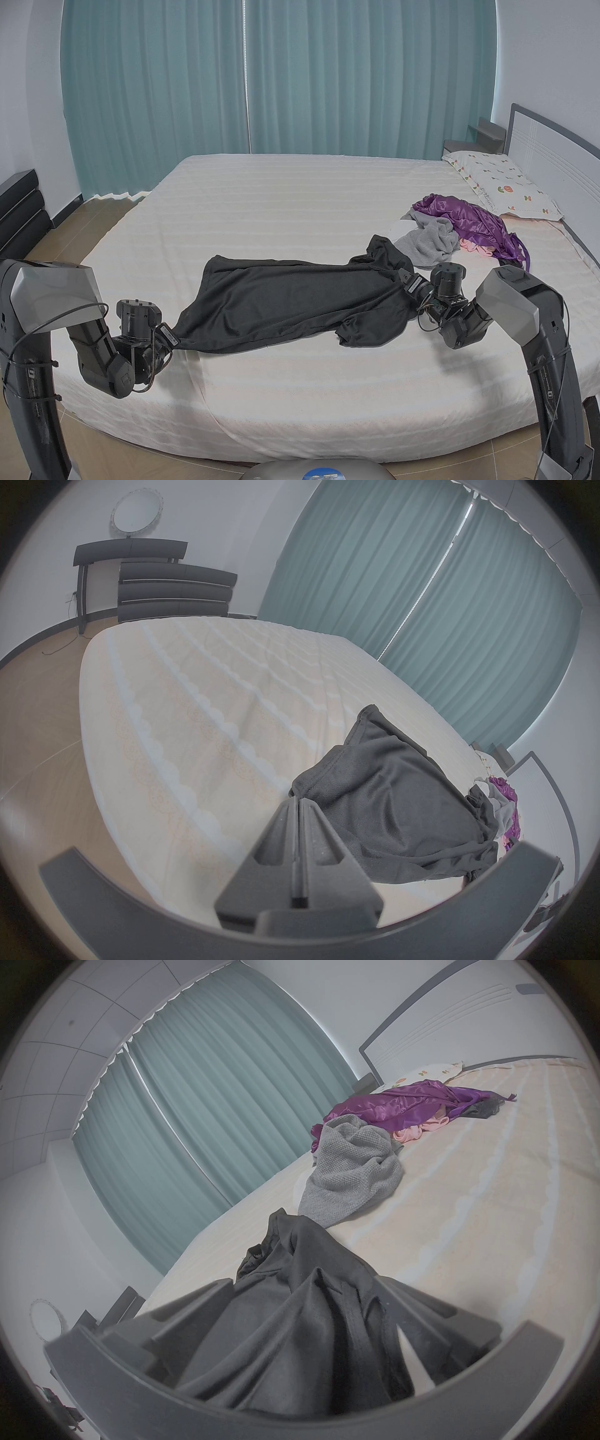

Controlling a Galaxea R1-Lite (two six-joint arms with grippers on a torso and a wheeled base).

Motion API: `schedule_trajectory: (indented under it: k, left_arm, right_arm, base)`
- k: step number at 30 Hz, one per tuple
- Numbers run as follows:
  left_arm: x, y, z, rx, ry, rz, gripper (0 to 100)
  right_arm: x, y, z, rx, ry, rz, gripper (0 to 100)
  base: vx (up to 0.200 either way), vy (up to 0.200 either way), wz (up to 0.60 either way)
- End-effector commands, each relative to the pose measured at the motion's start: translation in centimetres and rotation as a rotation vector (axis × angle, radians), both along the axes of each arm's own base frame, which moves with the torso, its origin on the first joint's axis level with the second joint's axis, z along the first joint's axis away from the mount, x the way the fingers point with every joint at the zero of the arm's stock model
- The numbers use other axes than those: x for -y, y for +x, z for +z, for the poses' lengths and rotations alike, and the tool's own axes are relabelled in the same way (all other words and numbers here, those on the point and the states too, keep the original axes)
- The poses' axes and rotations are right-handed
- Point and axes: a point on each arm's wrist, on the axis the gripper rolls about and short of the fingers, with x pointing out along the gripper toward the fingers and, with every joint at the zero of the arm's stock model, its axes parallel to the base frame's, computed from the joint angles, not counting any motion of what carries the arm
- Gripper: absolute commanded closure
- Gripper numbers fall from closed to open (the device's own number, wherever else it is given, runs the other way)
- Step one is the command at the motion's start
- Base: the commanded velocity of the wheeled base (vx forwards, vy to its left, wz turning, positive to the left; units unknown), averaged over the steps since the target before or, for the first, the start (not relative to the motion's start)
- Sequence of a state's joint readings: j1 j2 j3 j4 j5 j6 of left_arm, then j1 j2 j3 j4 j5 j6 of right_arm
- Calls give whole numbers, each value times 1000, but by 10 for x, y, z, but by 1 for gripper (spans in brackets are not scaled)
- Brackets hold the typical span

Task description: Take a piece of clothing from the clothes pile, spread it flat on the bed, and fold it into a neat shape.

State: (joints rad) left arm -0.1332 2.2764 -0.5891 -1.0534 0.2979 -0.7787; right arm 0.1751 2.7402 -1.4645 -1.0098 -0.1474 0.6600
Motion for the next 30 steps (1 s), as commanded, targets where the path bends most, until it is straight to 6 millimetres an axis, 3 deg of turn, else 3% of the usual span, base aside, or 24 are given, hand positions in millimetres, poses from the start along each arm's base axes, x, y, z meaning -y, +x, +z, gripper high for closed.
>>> schedule_trajectory:
  k: [1,3,7,11,17,25,26,30]
  left_arm:
    - [0,-1,1,2,-1,0,100]
    - [0,-1,1,2,-1,0,100]
    - [0,-2,2,2,-1,0,100]
    - [0,-2,3,2,-1,0,100]
    - [0,-2,3,3,-3,-3,100]
    - [0,-2,3,1,-1,-4,100]
    - [0,-2,3,1,-1,-4,100]
    - [0,-2,3,3,-2,-4,100]
  right_arm:
    - [9,-21,36,13,18,47,0]
    - [6,-37,35,-37,26,106,0]
    - [-13,-70,14,-166,30,222,0]
    - [-22,-83,-6,-251,20,253,0]
    - [-26,-89,-16,-290,42,316,0]
    - [-37,-76,-14,-293,40,335,0]
    - [-40,-74,-13,-302,37,336,100]
    - [-39,-78,-10,-301,32,330,100]
  base:
    - [0,0,0]
    - [0,0,0]
    - [0,0,0]
    - [0,0,0]
    - [0,0,0]
    - [0,0,0]
    - [0,0,0]
    - [0,0,0]
